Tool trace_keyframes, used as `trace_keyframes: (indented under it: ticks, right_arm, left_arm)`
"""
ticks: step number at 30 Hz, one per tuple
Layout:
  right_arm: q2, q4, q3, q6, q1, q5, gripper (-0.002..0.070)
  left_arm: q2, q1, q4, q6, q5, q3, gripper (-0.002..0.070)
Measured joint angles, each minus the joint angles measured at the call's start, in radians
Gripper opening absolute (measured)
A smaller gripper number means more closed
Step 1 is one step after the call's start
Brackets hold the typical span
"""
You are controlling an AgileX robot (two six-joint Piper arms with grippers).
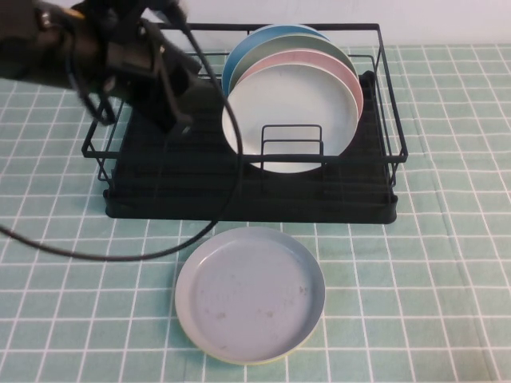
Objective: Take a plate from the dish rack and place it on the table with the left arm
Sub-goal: Grasp the plate from the shelf
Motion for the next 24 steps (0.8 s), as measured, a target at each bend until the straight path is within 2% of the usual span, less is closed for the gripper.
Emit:
trace_keyframes:
  ticks: [3, 7, 16, 24]
  right_arm:
    - [0.000, 0.000, 0.000, 0.000, 0.000, 0.000, -0.0018]
    - [0.000, 0.000, 0.000, 0.000, 0.000, 0.000, -0.0018]
    - [0.000, 0.000, 0.000, 0.000, 0.000, 0.000, -0.0018]
    - [0.000, 0.000, 0.000, 0.000, 0.000, 0.000, -0.0018]
  left_arm:
    - [0.061, 0.000, -0.070, 0.035, -0.087, -0.017, 0.0315]
    - [0.120, 0.000, -0.182, 0.136, -0.187, -0.021, 0.0332]
    - [0.237, -0.001, -0.349, 0.434, -0.229, -0.021, 0.0353]
    - [0.304, -0.047, -0.496, 0.700, -0.316, -0.041, 0.0377]
